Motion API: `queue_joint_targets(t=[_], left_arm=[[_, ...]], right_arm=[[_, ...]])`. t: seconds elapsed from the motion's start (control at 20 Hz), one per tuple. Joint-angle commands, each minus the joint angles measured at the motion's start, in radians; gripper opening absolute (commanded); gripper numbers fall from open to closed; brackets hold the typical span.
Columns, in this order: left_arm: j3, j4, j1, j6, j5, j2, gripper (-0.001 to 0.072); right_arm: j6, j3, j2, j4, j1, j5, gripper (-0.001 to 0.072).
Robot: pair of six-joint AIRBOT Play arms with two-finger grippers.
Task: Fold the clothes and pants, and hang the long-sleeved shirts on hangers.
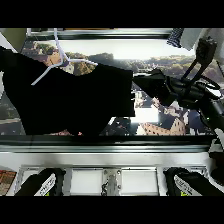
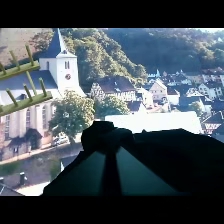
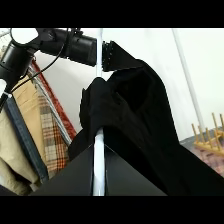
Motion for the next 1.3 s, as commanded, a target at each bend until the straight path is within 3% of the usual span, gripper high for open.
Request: queue_joint_targets(t=[0.0, 0.4, 0.6, 0.95, 1.0, 1.1, 1.25], left_arm=[[0.0, -0.021, 0.002, 0.016, 0.003, 0.002, 0.0605], [0.0, -0.086, 0.161, -0.037, -0.099, 0.071, 0.0618], [-0.012, -0.148, 0.203, -0.039, -0.234, 0.094, 0.0618], [-0.259, -0.294, 0.202, -0.044, -0.158, 0.104, 0.0616], [-0.275, -0.294, 0.202, -0.044, -0.15, 0.104, 0.0551], [-0.271, -0.294, 0.202, -0.037, -0.153, 0.104, 0.0038], [-0.201, -0.266, 0.202, -0.015, -0.139, 0.098, 0.0013]], right_arm=[[0.001, 0.0, 0.001, 0.002, -0.002, -0.083, 0.0009], [0.001, 0.0, -0.001, -0.044, -0.002, -0.109, 0.0009], [0.002, 0.0, -0.001, -0.044, -0.002, -0.109, 0.0009], [0.002, 0.0, 0.0, -0.044, -0.002, -0.108, 0.001], [0.002, 0.0, 0.0, -0.043, -0.002, -0.108, 0.0009], [0.003, 0.0, 0.001, -0.042, -0.003, -0.108, 0.0009], [0.065, 0.001, 0.009, -0.041, -0.043, -0.077, 0.0009]])
